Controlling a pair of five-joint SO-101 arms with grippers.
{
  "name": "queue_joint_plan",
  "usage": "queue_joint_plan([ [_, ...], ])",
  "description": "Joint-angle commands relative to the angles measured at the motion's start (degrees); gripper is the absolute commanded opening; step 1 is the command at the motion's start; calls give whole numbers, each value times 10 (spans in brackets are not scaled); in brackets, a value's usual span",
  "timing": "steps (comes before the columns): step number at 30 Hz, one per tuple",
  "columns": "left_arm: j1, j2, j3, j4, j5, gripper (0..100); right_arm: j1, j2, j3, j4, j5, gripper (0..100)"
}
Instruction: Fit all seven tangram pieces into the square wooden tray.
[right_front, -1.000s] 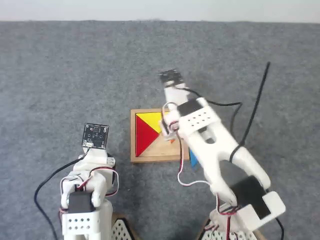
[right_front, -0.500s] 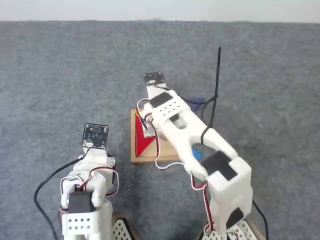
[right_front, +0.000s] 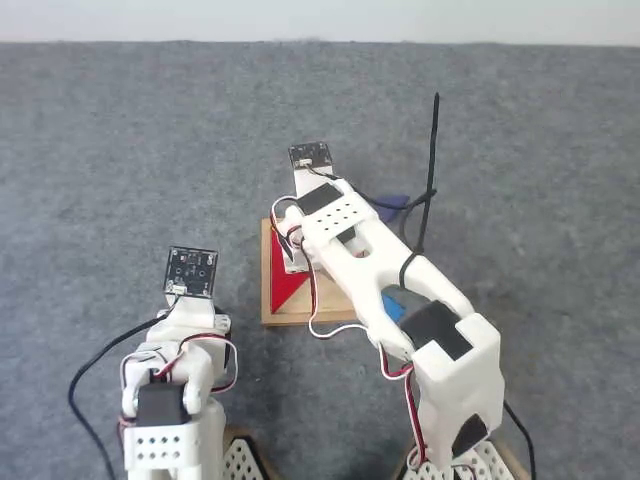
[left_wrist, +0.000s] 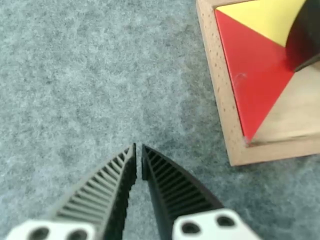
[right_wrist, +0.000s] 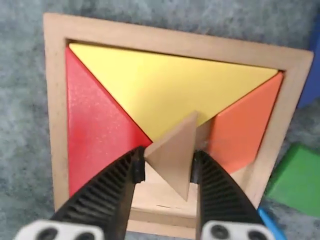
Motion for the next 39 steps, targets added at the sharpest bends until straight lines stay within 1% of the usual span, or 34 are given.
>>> queue_joint_plan([
  [1, 1, -11, -7, 2, -1, 21, 5, -16, -33, 7, 18, 142],
  [3, 1, -11, -7, 2, -1, 21, 4, -35, -30, 13, 19, 142],
  [5, 1, -11, -7, 2, -1, 21, 6, -55, -30, 28, 37, 146],
  [11, 1, -11, -7, 2, -1, 21, 17, -58, -25, 25, 47, 256],
  [16, 1, -11, -7, 2, -1, 21, 18, -43, -26, 15, 47, 243],
  [20, 1, -11, -7, 2, -1, 21, 53, -88, -24, 22, 49, 241],
  [22, 1, -11, -7, 2, -1, 21, 83, -129, -24, 43, 69, 233],
  [24, 1, -11, -7, 2, -1, 21, 114, -170, -11, 55, 107, 191],
  [26, 1, -11, -7, 2, -1, 21, 142, -211, 27, 39, 151, 136],
  [29, 1, -11, -7, 2, -1, 21, 167, -246, 102, 6, 207, 97],
  [31, 1, -11, -7, 2, -1, 21, 169, -251, 143, 4, 232, 114],
  [35, 1, -11, -7, 2, -1, 21, 172, -252, 217, 26, 290, 180],
  [39, 1, -11, -7, 2, -1, 21, 167, -249, 264, -13, 293, 221],
])
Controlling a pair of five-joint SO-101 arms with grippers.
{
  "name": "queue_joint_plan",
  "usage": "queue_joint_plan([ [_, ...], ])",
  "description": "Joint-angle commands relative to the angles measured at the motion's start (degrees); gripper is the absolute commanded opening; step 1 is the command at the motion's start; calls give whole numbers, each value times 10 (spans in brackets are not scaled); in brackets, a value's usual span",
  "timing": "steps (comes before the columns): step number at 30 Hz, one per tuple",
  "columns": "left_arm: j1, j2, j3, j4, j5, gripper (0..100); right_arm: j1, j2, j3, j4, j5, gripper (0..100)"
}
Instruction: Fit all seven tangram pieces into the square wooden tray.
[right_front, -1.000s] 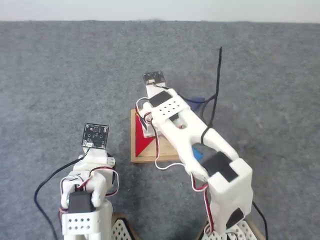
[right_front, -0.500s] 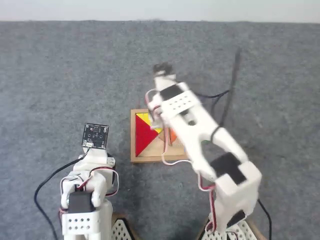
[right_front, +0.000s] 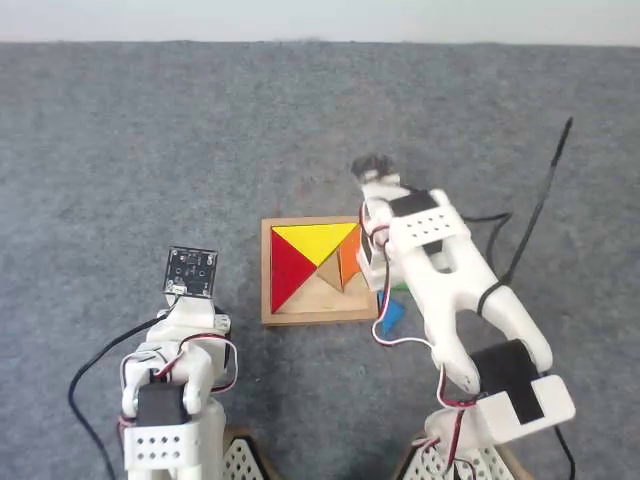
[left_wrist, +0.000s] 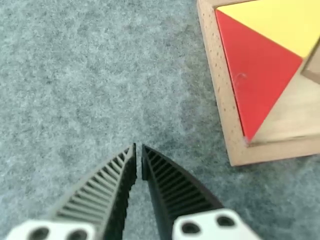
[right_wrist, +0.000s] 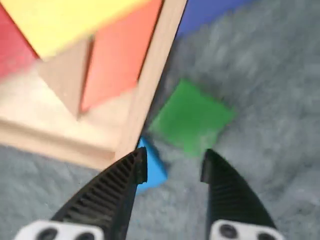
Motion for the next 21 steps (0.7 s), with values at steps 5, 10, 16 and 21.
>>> queue_joint_plan([
  [5, 2, -11, -7, 2, -1, 21, -2, -34, 30, -85, -30, 243],
  [10, 2, -11, -7, 2, -1, 21, 4, -5, 28, -109, -33, 260],
  [16, 2, -11, -7, 2, -1, 21, 29, 58, 9, -109, -35, 260],
  [21, 2, -11, -7, 2, -1, 21, 29, 89, -4, -110, -36, 257],
])
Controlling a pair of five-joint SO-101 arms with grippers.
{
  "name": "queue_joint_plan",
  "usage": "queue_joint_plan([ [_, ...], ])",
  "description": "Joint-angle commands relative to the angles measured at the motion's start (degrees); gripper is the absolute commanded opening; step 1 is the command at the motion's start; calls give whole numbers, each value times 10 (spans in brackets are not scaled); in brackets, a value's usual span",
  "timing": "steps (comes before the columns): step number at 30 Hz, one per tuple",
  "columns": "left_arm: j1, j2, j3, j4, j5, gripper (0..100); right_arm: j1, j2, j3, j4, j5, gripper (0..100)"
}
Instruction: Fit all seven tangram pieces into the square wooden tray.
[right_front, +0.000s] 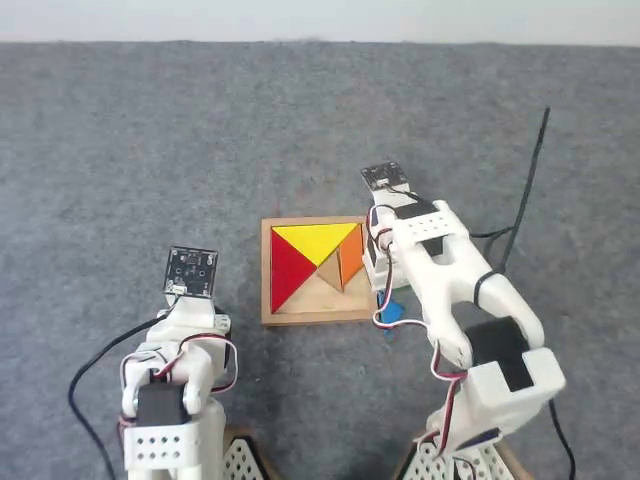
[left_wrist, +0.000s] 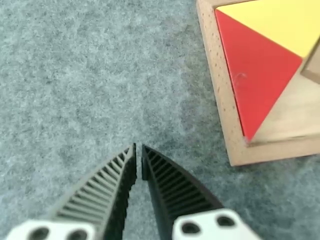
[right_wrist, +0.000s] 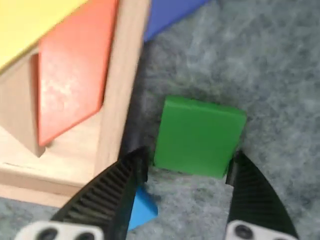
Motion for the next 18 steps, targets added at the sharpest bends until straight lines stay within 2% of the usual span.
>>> queue_joint_plan([
  [1, 1, -11, -7, 2, -1, 21, 3, 15, -33, -7, -7, 256],
  [3, 1, -11, -7, 2, -1, 21, 6, 22, -33, -7, -7, 231],
  [8, 1, -11, -7, 2, -1, 21, 13, 7, -33, -7, -7, 81],
  [18, 1, -11, -7, 2, -1, 21, -5, -136, -34, 29, -1, 73],
])
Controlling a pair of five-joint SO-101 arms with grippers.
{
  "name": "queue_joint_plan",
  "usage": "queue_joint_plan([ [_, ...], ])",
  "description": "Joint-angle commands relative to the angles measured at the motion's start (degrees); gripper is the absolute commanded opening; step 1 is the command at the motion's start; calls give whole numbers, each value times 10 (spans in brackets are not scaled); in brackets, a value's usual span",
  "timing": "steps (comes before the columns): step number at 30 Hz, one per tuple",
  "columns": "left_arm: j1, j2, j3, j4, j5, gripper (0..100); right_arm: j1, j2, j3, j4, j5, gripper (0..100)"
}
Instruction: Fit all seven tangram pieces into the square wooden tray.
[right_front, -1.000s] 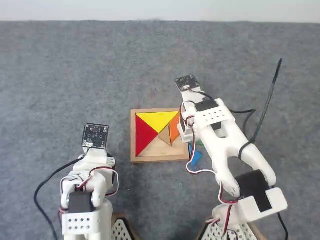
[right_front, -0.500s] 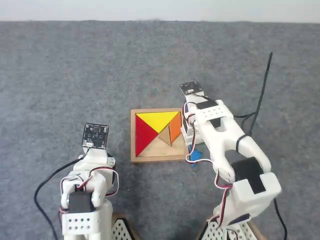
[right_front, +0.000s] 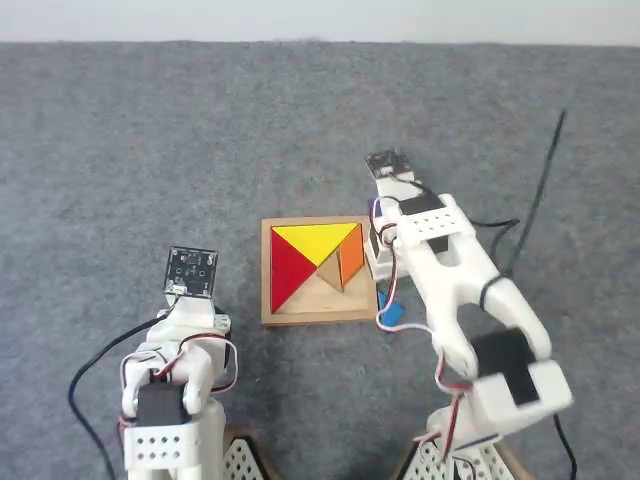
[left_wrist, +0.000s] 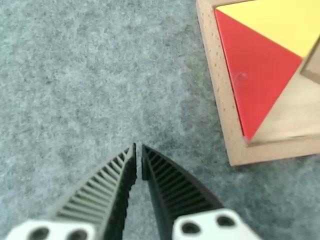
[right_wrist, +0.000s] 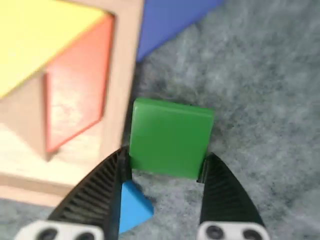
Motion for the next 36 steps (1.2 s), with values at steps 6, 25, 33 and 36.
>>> queue_joint_plan([
  [6, 1, -11, -7, 2, -1, 21, -131, -140, -17, 46, 35, 72],
  [25, 1, -11, -7, 2, -1, 21, -252, 13, -75, 47, 99, 74],
  [33, 1, -11, -7, 2, -1, 21, -251, 19, -85, 62, 122, 224],
  [36, 1, -11, -7, 2, -1, 21, -251, 19, -85, 63, 133, 280],
])
